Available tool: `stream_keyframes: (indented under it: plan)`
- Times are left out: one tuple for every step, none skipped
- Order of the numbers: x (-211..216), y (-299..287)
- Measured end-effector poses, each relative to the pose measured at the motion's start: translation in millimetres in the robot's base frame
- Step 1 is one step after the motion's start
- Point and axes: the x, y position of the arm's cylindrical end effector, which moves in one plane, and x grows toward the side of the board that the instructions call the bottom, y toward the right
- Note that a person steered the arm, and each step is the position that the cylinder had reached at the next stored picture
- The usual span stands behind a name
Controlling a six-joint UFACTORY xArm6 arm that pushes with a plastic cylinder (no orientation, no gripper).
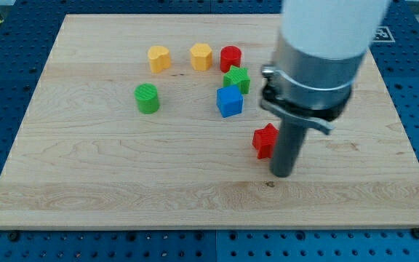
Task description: Move the red star towards the blue cube
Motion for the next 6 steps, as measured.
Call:
stream_keyframes:
  plan:
    - [-12,10]
    - [-15,6]
    - [-21,-8]
    - [-36,-20]
    - [-52,-24]
    - [-57,-25]
